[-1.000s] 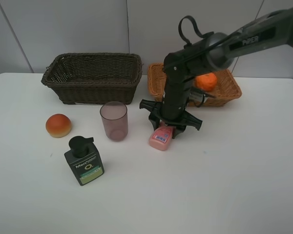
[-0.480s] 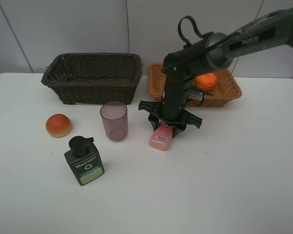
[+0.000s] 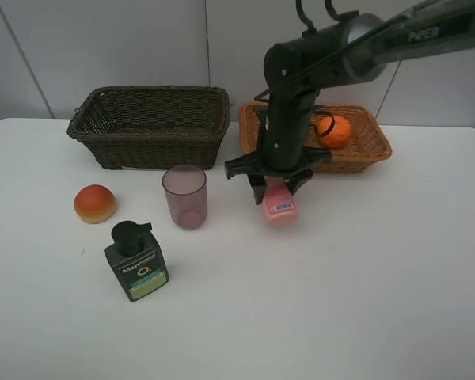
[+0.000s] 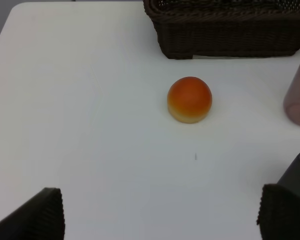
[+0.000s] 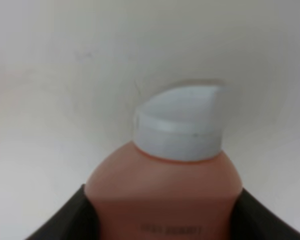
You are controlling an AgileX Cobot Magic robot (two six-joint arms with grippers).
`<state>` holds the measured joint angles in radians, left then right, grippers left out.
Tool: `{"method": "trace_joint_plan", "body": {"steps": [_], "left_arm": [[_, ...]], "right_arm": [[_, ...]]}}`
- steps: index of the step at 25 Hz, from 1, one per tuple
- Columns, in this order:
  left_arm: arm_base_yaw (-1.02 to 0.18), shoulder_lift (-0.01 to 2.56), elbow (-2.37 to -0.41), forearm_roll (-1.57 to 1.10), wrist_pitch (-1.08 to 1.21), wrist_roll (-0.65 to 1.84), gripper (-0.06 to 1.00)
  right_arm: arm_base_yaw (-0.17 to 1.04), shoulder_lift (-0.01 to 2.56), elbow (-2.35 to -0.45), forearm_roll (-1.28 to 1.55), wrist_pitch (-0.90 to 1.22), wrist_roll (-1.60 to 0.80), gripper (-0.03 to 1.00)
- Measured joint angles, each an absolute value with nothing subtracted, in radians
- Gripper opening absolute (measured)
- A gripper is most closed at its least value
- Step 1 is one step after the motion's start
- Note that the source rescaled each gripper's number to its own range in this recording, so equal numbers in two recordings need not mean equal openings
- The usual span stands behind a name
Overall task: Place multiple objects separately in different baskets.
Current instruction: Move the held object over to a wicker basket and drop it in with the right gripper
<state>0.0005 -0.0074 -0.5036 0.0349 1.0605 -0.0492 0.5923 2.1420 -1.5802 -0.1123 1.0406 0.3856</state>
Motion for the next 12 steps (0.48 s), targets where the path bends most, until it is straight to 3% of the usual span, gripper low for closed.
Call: {"method": "trace_joint_plan", "body": {"steps": [4, 12], "left_arm": [[0.0, -0.007, -0.504, 0.035, 1.06, -0.049, 1.0], [0.0, -0.007, -0.504, 0.035, 1.06, -0.049, 1.0]], "right_arm": [[0.592, 2.139, -1.696, -0.113, 1.195, 0.229, 0.0], [0.592, 2.132, -1.883, -0.044, 1.214, 0.068, 0.0]]}}
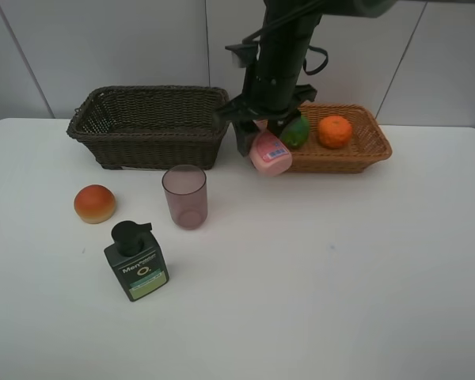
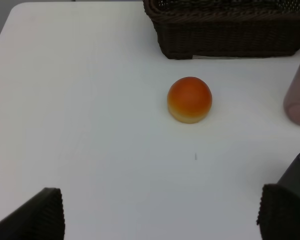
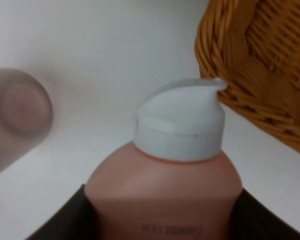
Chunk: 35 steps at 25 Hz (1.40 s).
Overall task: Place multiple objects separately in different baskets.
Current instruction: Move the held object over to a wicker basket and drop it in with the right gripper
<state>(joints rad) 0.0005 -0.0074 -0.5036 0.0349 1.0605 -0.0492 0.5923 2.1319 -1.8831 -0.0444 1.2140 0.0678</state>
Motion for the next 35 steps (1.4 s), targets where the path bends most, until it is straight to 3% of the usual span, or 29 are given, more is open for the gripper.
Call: {"method": "trace_joint_plan", "body": {"steps": [4, 12, 18, 27, 35], "left_arm": [[0.0, -0.007, -0.504, 0.035, 1.06, -0.049, 1.0], [0.0, -0.007, -0.504, 0.035, 1.06, -0.049, 1.0], [0.0, -0.007, -0.504, 0.035, 1.06, -0.049, 1.0], [0.0, -0.007, -0.504, 0.035, 1.06, -0.049, 1.0], [0.0, -0.007, -0.504, 0.035, 1.06, -0.049, 1.0]], "right_arm": [[0.592, 2.132, -1.948, -0.031, 1.169, 0.059, 0.0], [0.592, 2.175, -2.031, 0.081, 0.867, -0.039, 0.0], [0.602, 2.206, -2.031, 0.101, 0.5, -0.053, 0.0], [0.604, 2.296, -1.951, 0.125, 0.11, -0.053, 0.0], [0.634, 2.369, -1.89, 0.127, -0.033, -0.053, 0.0]]}}
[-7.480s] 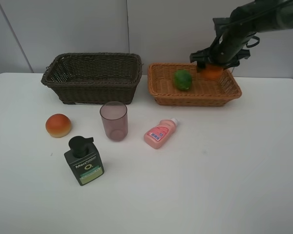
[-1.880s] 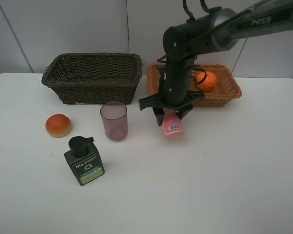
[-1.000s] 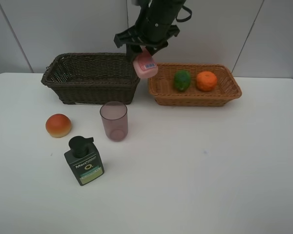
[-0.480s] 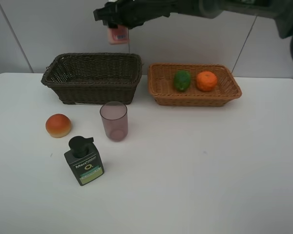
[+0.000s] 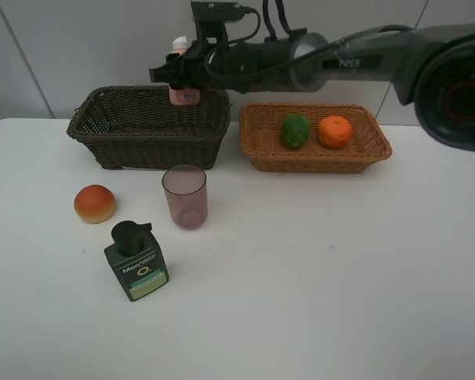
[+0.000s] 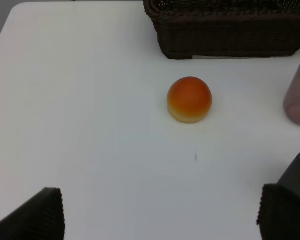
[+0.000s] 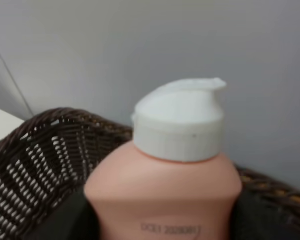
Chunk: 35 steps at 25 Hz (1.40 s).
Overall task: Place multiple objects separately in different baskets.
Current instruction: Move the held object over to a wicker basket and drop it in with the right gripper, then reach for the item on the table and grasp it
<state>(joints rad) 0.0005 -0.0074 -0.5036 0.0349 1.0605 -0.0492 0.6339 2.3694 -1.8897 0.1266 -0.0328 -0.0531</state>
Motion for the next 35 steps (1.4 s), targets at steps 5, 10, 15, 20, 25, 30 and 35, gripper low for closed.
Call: {"method": "trace_joint_plan", "body": {"steps": [5, 10, 15, 20, 25, 30, 35], "left_arm": [[0.0, -0.007, -0.504, 0.035, 1.06, -0.049, 1.0], [0.0, -0.007, -0.504, 0.035, 1.06, -0.049, 1.0], [0.0, -0.007, -0.504, 0.035, 1.06, -0.049, 1.0], [0.0, -0.007, -0.504, 0.035, 1.06, -0.049, 1.0], [0.0, -0.007, -0.504, 0.035, 1.06, -0.049, 1.0], [0.0, -0.007, -0.504, 0.035, 1.06, -0.049, 1.0], [0.0, -0.007, -0.504, 0.035, 1.06, -0.049, 1.0]], "right_arm": [[0.638, 2.409, -1.879, 0.128, -0.037, -0.053, 0.0], [0.638, 2.435, -1.879, 0.129, -0.031, -0.053, 0.0], [0.638, 2.436, -1.877, 0.128, -0.028, -0.053, 0.0], [0.638, 2.436, -1.877, 0.128, -0.009, -0.053, 0.33], [0.638, 2.425, -1.877, 0.128, 0.026, -0.052, 0.68], [0.638, 2.359, -1.877, 0.128, 0.155, -0.052, 0.72], [0.638, 2.264, -1.877, 0.125, 0.436, -0.052, 0.72]]}}
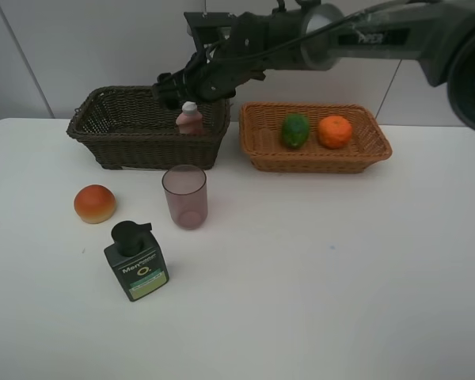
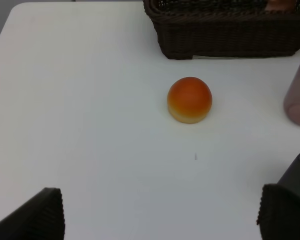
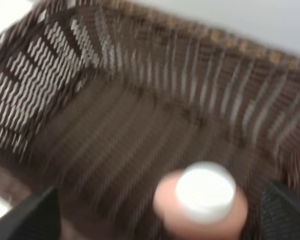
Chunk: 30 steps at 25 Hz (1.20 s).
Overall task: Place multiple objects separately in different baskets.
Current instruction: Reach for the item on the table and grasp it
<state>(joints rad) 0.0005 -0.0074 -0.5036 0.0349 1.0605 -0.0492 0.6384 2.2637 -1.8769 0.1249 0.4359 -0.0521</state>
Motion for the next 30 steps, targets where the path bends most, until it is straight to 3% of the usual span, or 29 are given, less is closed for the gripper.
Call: {"method": "trace_joint_plan", "body": {"steps": [8, 14, 18, 30], "left_arm": [[0.0, -0.007, -0.504, 0.035, 1.06, -0.049, 1.0], [0.0, -0.007, -0.504, 0.035, 1.06, -0.049, 1.0], [0.0, -0.007, -0.504, 0.035, 1.06, -0.049, 1.0], [0.0, -0.007, -0.504, 0.035, 1.06, -0.049, 1.0]], "right_arm": [[0.591, 2.174, -1.88, 0.097, 0.981, -0.041, 0.72], [0.54, 2.151, -1.88, 0.07, 1.195, 0.0, 0.72], [0.492, 2.094, -1.83, 0.07, 1.211, 0.007, 0.72], [0.253, 1.674, -1.36, 0.051, 1.124, 0.008, 0.72]]}}
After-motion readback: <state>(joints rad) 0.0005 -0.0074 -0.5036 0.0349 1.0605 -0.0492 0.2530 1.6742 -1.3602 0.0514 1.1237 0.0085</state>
